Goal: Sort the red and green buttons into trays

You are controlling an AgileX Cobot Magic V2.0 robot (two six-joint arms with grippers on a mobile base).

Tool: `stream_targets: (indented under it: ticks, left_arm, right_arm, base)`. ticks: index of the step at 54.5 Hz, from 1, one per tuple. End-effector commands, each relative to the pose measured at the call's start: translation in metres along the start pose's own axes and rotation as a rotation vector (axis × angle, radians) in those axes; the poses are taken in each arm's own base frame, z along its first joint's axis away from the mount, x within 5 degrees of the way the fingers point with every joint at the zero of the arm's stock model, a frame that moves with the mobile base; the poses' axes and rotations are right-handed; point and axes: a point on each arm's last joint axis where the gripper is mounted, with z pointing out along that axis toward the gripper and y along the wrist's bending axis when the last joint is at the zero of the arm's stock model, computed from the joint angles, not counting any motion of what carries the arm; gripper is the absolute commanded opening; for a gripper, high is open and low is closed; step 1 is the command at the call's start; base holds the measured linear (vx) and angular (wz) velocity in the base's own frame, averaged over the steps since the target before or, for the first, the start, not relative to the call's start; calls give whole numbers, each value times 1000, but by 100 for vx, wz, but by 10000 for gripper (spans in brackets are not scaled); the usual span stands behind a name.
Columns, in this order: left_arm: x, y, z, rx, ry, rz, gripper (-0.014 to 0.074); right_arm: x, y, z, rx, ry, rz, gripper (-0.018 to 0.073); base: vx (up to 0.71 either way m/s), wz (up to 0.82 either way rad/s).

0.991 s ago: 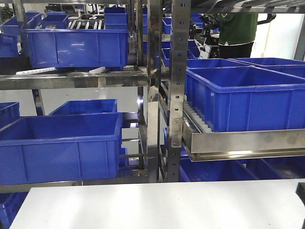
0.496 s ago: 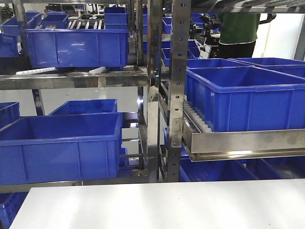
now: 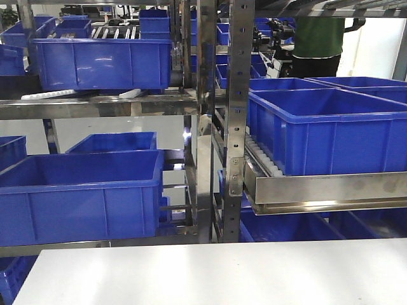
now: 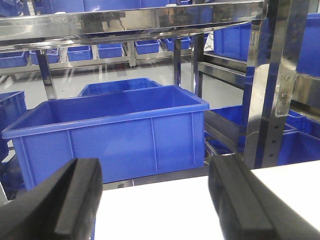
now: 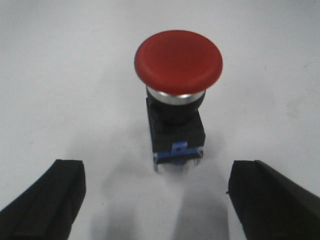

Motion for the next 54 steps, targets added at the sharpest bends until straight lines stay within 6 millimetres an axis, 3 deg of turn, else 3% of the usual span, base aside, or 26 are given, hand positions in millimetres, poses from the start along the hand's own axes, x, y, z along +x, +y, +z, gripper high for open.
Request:
stream_targets:
  ticks: [1,6,11,20,41,54]
  left_arm:
    - [-19,-3,-1,29,-110,-21,554]
    - [-19,-3,-1,28,-109,-21,554]
    - [-18,-2,-1,25,-100,-21,554]
    - [-6,-2,-1,13,-43,-24,554]
    - [94,-11,16,113,216,-56,554]
    - [135,-15,40,178,332,-90,554]
  right_arm:
    - [-32,-4,11,-3,-267,-23,613]
    - [-38,-7,23,0,-294,-29,585]
    - [-42,-10,31,-5,-314,-1,461]
    - [-41,-10,31,-6,-308,17,-17]
    - [-40,-9,32,-13,-305,19,-8]
    - [-40,-10,32,-7,-305,21,-8]
  base:
    - [0,0]
    - [0,0]
    - [0,0]
    - [0,0]
    - [0,0]
    - [0,0]
